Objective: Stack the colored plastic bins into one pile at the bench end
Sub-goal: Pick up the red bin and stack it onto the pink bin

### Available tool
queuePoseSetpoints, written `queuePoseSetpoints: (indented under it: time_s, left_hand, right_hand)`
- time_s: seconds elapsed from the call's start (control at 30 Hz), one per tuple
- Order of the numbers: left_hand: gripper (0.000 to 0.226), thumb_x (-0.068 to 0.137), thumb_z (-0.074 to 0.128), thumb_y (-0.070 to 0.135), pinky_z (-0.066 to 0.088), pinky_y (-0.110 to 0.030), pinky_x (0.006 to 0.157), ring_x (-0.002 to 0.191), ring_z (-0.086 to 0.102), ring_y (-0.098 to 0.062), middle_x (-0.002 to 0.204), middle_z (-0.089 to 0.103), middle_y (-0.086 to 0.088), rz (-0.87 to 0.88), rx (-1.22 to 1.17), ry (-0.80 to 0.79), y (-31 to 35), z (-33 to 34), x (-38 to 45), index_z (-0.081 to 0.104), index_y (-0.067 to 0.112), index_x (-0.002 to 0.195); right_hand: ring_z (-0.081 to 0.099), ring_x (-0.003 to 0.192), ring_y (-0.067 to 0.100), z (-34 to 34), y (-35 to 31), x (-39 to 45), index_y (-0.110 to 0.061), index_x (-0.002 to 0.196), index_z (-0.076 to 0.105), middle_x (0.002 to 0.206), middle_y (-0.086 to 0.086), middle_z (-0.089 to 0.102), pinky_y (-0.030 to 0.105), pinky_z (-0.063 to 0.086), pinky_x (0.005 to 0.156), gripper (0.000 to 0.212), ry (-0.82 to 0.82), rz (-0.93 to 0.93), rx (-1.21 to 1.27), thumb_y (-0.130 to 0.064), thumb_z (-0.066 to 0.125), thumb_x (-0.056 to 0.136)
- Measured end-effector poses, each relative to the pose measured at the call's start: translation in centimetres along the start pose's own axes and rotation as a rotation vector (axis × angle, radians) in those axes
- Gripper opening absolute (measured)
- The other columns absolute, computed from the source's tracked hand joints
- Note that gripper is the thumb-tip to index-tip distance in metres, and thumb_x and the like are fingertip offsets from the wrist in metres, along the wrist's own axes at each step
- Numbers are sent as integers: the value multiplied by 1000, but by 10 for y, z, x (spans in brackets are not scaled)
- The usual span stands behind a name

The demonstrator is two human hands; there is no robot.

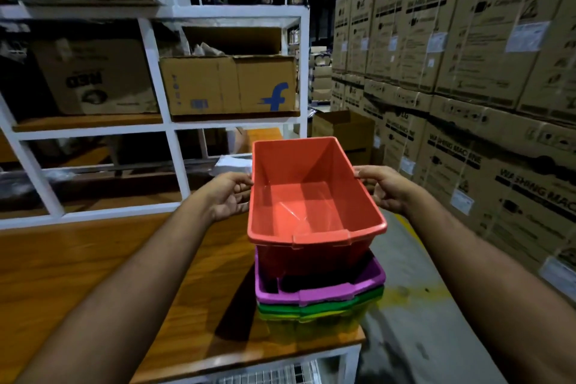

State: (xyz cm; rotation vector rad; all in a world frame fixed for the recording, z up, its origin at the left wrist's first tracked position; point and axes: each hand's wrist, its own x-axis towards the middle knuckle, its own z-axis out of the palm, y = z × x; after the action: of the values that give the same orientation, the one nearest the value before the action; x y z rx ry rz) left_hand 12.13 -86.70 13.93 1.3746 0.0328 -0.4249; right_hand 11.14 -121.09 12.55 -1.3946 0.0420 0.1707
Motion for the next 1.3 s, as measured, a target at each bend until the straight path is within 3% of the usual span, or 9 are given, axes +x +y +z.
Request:
queuePoseSetpoints:
  time_s: [0.1,0.27,0.4,0.53,0.8,1.03,1.1,1.2,1.3]
  left_hand:
    - [22,87,49,7,54,-25,53,69,61,-10,86,59,-1,-5,12,3,-2,0,-2,57,17,104]
    - [28,84,54,6,59,-29,65,80,64,-14,101,62,-6,1,23,12,-7,-5,-3,65,15,109]
    - [25,83,56,6,57,-32,72,85,64,-17,104,62,-6,2,36,25,-10,0,-5,67,17,102]
    - [31,83,55,4,59,-31,66,84,65,-17,103,63,-7,24,20,47,-12,5,-9,67,14,110]
    - [17,84,53,5,55,-25,52,70,64,-11,85,64,-3,38,20,87,-1,14,-19,64,12,94]
    - [13,86,50,7,51,-23,54,63,58,-11,74,58,0,61,10,100,1,19,-25,60,13,83]
    - [13,86,50,8,50,-23,55,64,58,-12,74,58,-1,61,9,89,-1,18,-26,60,14,82]
    - [13,85,51,8,51,-23,52,63,59,-12,72,60,0,45,7,97,-8,15,-28,60,14,79]
    - [16,85,50,5,51,-21,44,51,63,-10,61,63,0,24,-12,140,-20,12,-27,61,12,77]
  right_hand:
    - [63,90,19,1,2,-1,-8,123,67,114,16,60,33,59,74,35,1,1,15,-11,60,89]
    - [66,65,13,1,6,-6,-7,122,66,92,10,63,25,55,51,35,2,21,13,-11,61,88]
    - [60,75,18,2,8,-7,-5,126,63,97,13,59,27,57,60,39,9,29,9,-11,60,88]
    - [57,68,17,3,6,-11,-5,123,65,88,11,58,24,54,48,35,34,10,-5,-9,59,89]
    - [53,71,18,3,-5,-13,-1,123,64,85,10,54,25,54,54,35,46,-19,14,-9,59,89]
    - [45,66,18,-1,-9,-14,-11,119,55,83,9,48,26,34,55,37,74,-22,-29,-16,65,83]
    - [44,66,18,-3,-8,-15,-4,121,60,84,10,50,28,30,58,39,63,-24,-31,-17,65,84]
    - [59,70,21,-2,1,-18,4,123,61,92,16,59,32,44,61,41,58,-23,-53,-13,63,86]
    - [70,68,18,1,12,-22,1,115,67,89,15,68,28,56,51,31,55,-5,-90,-11,63,88]
